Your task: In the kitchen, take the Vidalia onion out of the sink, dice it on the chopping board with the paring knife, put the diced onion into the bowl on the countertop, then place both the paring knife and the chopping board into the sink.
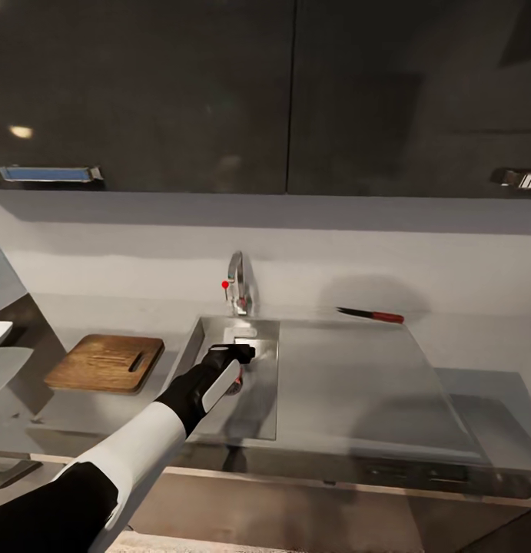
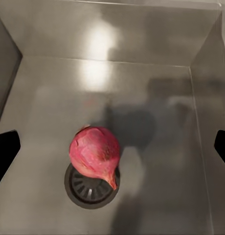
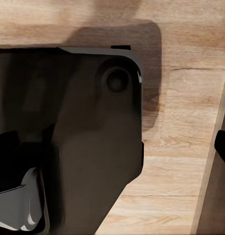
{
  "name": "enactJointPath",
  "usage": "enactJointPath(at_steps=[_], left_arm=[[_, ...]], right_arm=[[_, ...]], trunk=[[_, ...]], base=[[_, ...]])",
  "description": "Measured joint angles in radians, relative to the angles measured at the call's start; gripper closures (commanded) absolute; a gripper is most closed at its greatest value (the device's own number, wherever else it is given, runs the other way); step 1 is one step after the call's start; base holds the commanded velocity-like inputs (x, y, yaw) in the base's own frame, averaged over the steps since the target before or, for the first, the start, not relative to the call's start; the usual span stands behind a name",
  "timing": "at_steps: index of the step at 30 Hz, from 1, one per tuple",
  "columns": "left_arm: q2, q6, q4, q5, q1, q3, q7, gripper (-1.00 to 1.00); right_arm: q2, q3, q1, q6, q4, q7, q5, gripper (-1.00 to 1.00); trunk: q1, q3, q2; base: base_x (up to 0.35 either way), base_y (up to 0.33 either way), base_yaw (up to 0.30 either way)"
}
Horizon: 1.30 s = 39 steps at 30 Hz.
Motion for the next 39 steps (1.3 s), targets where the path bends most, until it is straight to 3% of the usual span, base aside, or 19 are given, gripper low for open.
enactJointPath(at_steps=[17, 39], left_arm=[[0.003, 0.003, 0.013, -0.002, 0.0, 0.0, 0.001, -1.0], [0.041, 0.002, 0.045, -0.003, 0.003, 0.001, 0.0, -1.0]], right_arm=[[0.007, 0.0, 0.0, 0.001, -0.001, 0.001, 0.001, -1.0], [0.007, 0.0, 0.0, 0.001, -0.001, 0.001, 0.001, -1.0]], trunk=[[0.0, -0.026, 0.0], [0.0, -0.06, 0.0]], base=[[0.078, -0.022, 0.0], [0.002, -0.001, 0.0]])
